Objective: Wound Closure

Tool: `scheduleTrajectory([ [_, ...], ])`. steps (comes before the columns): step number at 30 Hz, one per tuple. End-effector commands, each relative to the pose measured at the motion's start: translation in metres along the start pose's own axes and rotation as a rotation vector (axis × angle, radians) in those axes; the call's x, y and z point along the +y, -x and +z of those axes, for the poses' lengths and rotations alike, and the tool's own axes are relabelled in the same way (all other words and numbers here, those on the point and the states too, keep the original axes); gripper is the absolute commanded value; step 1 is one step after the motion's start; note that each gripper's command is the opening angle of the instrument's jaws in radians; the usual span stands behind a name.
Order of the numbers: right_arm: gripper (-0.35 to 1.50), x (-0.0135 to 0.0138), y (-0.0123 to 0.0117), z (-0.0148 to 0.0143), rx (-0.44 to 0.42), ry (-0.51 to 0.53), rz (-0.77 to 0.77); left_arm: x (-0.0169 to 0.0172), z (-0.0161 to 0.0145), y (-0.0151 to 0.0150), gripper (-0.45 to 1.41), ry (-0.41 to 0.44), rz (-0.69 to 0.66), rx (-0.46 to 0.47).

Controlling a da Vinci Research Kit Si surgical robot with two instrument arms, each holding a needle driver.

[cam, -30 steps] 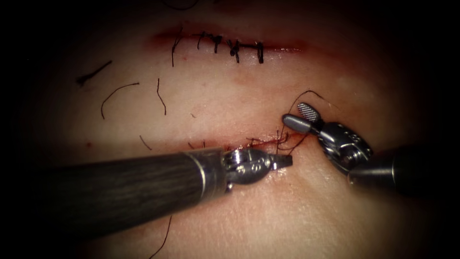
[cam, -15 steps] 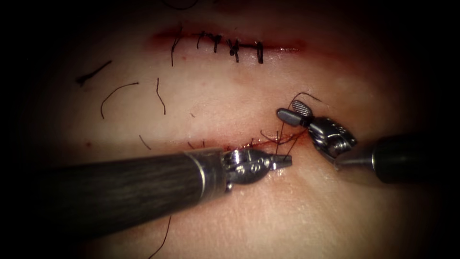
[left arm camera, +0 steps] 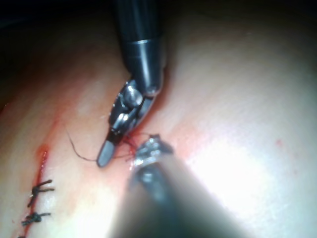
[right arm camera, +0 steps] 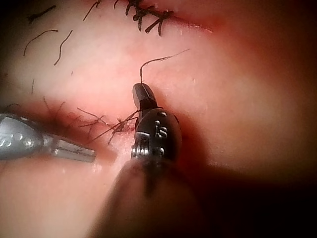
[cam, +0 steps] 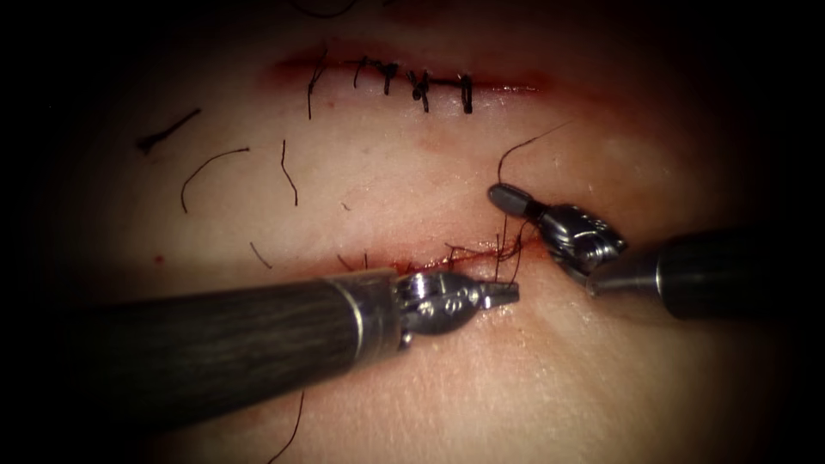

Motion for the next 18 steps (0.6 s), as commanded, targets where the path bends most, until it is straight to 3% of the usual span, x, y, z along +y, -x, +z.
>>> scheduleTrajectory([
  [1, -0.35, -0.0002, 0.0009, 0.0002, -0.004, -0.007, 0.000, 0.0000, 0.0006, 0.0002, -0.45, 0.000, -0.001, -0.001],
  [8, -0.35, -0.0008, 0.0009, -0.0013, 0.012, 0.032, -0.038, -0.0016, -0.0007, 0.0007, -0.45, -0.031, -0.018, -0.018],
  [18, -0.35, -0.0041, 0.0020, -0.0040, 0.035, 0.017, -0.082, -0.0065, -0.0023, 0.0022, -0.45, -0.073, -0.049, -0.035],
])
